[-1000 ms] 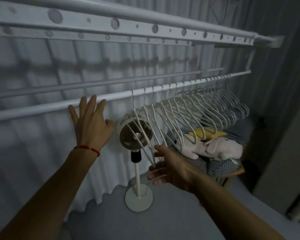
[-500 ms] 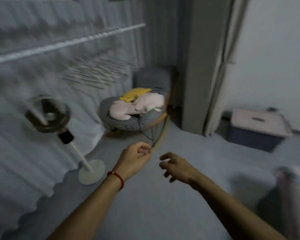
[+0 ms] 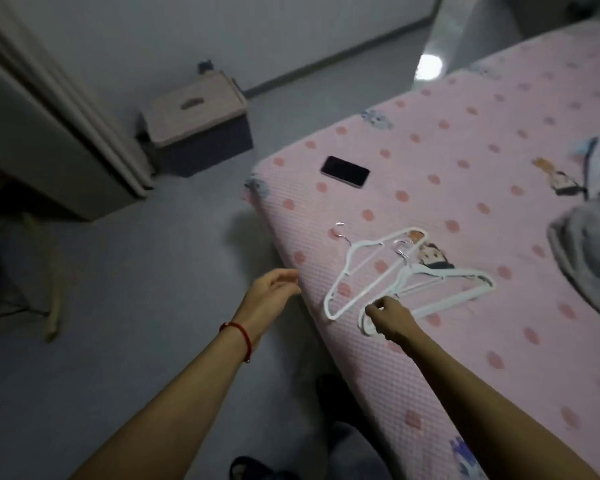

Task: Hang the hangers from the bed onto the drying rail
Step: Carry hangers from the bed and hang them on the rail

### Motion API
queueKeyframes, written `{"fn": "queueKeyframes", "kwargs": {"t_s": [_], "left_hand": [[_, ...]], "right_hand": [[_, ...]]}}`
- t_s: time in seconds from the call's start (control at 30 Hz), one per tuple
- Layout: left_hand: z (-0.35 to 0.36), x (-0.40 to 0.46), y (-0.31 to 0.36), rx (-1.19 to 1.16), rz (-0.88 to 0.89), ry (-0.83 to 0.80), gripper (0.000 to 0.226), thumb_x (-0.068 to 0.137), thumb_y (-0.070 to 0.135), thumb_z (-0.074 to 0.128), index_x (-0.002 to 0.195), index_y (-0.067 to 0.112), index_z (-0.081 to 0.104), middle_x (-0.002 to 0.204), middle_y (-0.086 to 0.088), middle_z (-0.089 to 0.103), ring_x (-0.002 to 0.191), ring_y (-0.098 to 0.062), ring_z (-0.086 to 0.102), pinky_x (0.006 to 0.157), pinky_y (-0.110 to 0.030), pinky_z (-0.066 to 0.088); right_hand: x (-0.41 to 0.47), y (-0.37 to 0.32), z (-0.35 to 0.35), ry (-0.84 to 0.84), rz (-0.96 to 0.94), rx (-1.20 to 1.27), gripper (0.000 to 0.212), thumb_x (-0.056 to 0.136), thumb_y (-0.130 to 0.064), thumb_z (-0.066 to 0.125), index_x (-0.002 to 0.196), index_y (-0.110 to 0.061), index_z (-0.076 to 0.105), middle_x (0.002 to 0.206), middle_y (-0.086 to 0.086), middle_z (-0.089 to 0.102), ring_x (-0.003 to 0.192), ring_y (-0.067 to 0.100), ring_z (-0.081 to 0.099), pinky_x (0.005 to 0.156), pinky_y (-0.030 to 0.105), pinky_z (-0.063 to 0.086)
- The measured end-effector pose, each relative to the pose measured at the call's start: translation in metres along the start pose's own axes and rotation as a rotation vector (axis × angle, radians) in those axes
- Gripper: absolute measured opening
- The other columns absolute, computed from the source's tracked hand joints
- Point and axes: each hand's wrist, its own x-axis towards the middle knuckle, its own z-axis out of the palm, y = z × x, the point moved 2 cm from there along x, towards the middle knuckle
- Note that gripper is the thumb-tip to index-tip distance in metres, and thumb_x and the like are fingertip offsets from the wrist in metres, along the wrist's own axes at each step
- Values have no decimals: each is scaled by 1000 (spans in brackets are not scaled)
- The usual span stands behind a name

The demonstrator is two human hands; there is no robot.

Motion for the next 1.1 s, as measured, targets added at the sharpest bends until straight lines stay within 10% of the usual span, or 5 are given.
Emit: {"fn": "queueKeyframes", "kwargs": {"t_s": [0.17, 0.3, 0.53, 0.87, 1.1], "left_hand": [[97, 57, 4, 161, 1, -205, 31, 86, 7, 65, 115, 17, 68, 119, 0, 66, 104, -5, 61, 80, -11, 47], [131, 95, -10, 265, -18, -227, 33, 82, 14, 68, 114, 24, 69, 120, 2, 67, 114, -12, 61, 96, -30, 51], [137, 128, -38, 337, -51, -167, 30, 86, 15, 64, 114, 24, 65, 109, 6, 66, 104, -9, 61, 79, -21, 48], [136, 119, -33, 313, -93, -142, 24, 85, 12, 62, 106, 24, 65, 98, -7, 71, 87, -10, 67, 70, -16, 48], [122, 94, 5, 134, -40, -135, 36, 83, 31, 72, 117, 22, 65, 110, 3, 68, 102, -11, 64, 90, -27, 53]], "right_hand": [[63, 101, -15, 52, 304, 154, 36, 87, -43, 60, 77, -13, 43, 72, 4, 43, 62, 20, 43, 58, 30, 35], [122, 134, 3, 155, 526, 230, 107, 80, -57, 69, 152, 2, 17, 147, 28, 33, 131, 43, 39, 105, 46, 38], [192, 122, 27, 374, 734, 259, 139, 65, -60, 79, 155, -2, -9, 158, 28, 12, 144, 40, 20, 107, 52, 35], [143, 125, 13, 601, 595, 405, 135, 65, -70, 68, 153, 1, -5, 141, 29, 29, 122, 41, 34, 102, 54, 41], [53, 59, -14, 257, -140, 515, 99, 82, -33, 76, 153, -35, 8, 148, -2, 34, 127, 22, 46, 98, 34, 46]]}}
